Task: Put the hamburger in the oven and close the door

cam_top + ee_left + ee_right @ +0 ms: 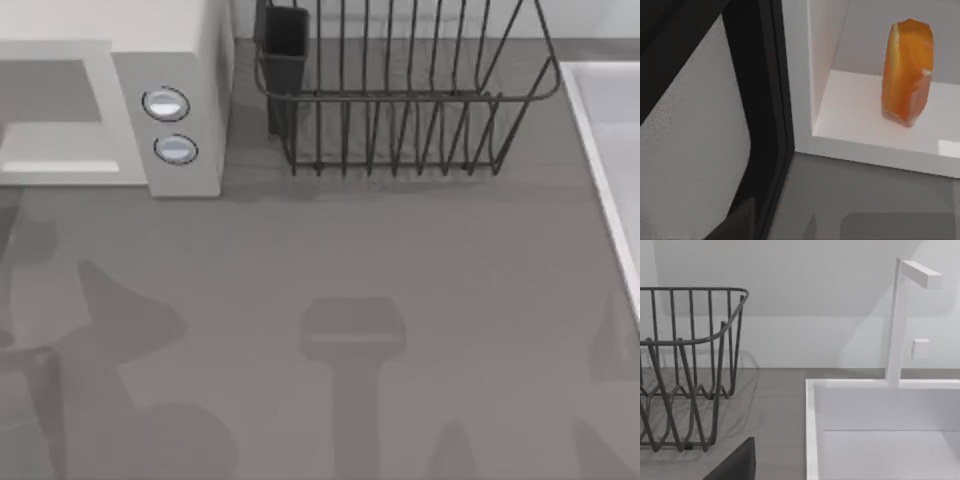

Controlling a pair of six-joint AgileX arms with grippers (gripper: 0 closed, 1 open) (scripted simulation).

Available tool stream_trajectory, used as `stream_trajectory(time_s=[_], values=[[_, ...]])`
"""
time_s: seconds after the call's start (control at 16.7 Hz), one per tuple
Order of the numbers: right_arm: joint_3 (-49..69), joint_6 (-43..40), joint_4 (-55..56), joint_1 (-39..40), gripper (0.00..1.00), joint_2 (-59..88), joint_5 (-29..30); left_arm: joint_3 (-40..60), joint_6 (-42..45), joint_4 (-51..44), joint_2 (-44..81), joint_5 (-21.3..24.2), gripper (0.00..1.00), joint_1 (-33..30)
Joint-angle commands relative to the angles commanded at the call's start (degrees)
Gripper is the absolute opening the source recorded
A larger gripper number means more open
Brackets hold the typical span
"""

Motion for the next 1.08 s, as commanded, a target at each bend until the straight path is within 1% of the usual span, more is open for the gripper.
stream_trajectory(time_s=[0.18,0.54,0.66,0.84,1.08], values=[[0.0,0.0,0.0,0.0,1.00,0.0,0.0,0.1,0.0,-2.7,-1.6,0.0,1.00,0.0],[0.0,0.0,0.0,0.0,1.00,0.0,0.0,0.0,0.0,-2.9,-1.6,0.0,1.00,-0.1],[0.0,0.0,0.0,0.0,1.00,0.0,0.0,-0.7,-0.1,-3.5,-3.4,-0.1,1.00,-0.5],[0.0,0.0,0.0,0.0,1.00,0.0,0.0,-3.1,-0.6,-5.9,-10.9,-0.4,1.00,-2.0],[0.0,0.0,0.0,0.0,1.00,0.0,0.0,-8.5,-1.6,-11.2,-28.3,-1.1,1.00,-5.3]])
